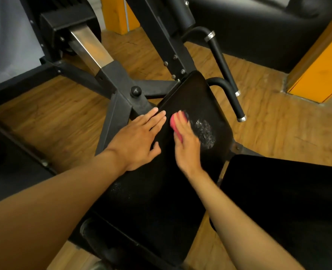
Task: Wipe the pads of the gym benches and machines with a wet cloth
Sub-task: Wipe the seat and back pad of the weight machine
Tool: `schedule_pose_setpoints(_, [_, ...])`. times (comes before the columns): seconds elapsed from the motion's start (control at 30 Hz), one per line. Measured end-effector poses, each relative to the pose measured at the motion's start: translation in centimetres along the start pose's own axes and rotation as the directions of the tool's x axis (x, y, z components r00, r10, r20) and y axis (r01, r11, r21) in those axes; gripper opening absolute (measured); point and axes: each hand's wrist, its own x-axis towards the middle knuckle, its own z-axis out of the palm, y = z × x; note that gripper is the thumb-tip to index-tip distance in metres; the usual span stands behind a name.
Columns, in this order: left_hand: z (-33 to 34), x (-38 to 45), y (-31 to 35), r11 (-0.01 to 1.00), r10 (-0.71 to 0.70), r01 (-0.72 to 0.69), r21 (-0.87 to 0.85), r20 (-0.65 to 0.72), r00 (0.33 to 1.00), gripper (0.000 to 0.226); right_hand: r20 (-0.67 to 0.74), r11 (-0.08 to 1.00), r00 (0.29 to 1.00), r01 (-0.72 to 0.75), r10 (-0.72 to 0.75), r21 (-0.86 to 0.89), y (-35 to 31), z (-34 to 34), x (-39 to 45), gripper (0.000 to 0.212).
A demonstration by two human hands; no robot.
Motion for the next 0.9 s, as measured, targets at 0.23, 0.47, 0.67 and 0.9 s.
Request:
schedule_pose_setpoints(0.23, [0.1, -0.1, 0.1, 0.995, 0.049, -0.048, 0.087, -0.016, 0.999, 0.071, 0.007, 1.0, 1.0, -0.027, 0.027, 0.001, 1.9, 0.0, -1.7, 0.057])
schedule_pose_setpoints(0.47, [0.1, 0.0, 0.0, 0.996, 0.067, -0.066, 0.055, -0.023, 0.997, 0.071, -0.002, 0.999, 1.0, -0.03, 0.03, 0.02, 0.7, 0.2, -5.0, 0.054])
schedule_pose_setpoints(0.67, [0.4, -0.1, -0.1, 0.997, 0.063, -0.061, 0.045, -0.044, 0.997, 0.071, 0.056, 0.997, 0.998, 0.008, -0.004, -0.079, 1.9, -0.2, -8.0, 0.06])
schedule_pose_setpoints(0.9, [0.3, -0.1, 0.0, 0.997, 0.048, -0.045, 0.054, -0.051, 0.998, 0.071, 0.006, 0.999, 1.0, 0.004, -0.004, -0.05, 2.4, 0.2, -3.8, 0.058])
